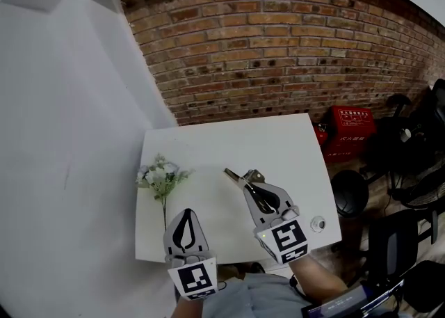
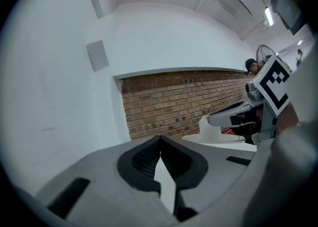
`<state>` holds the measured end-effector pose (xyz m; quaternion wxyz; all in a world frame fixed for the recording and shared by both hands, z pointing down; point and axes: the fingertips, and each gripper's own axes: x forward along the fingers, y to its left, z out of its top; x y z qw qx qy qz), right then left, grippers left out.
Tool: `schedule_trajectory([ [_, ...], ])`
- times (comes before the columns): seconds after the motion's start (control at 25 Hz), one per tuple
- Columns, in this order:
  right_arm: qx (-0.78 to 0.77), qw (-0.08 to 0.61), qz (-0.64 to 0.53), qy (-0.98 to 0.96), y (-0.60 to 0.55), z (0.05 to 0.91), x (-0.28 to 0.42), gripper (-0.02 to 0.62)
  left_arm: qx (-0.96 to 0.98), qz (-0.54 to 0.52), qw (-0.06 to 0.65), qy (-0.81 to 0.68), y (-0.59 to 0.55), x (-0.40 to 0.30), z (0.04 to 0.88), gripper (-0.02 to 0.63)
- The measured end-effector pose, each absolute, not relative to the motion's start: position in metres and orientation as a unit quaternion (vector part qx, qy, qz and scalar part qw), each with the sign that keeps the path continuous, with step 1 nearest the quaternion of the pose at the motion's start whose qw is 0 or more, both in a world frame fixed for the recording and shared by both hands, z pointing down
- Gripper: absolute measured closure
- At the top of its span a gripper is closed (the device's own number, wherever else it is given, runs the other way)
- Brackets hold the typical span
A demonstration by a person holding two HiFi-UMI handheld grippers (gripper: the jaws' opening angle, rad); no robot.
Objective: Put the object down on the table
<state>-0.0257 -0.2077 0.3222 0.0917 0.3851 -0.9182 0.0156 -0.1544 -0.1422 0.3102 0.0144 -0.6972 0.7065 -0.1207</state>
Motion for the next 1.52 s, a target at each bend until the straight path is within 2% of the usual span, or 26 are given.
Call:
schedule_trajectory([
  [0.24,0.386,0.103,0.026,-0.916,-0.223,0.333,-0.040,0.569,-0.700,-0.126,0.016,0.703,-0.162,-0.174,0.320,0.597],
  [0.72,0.400,0.154,0.073,-0.901,-0.237,0.391,-0.052,0.569,-0.709,-0.146,-0.052,0.688,-0.181,-0.199,0.365,0.597],
  [0.92,0.406,0.178,0.094,-0.891,-0.239,0.423,-0.050,0.569,-0.715,-0.158,-0.050,0.679,-0.186,-0.212,0.387,0.597],
  [1.08,0.407,0.195,0.109,-0.886,-0.238,0.446,-0.050,0.569,-0.714,-0.161,-0.087,0.676,-0.188,-0.210,0.406,0.597],
  [1.52,0.400,0.226,0.140,-0.877,-0.234,0.494,-0.053,0.569,-0.723,-0.183,-0.117,0.656,-0.189,-0.209,0.447,0.597],
])
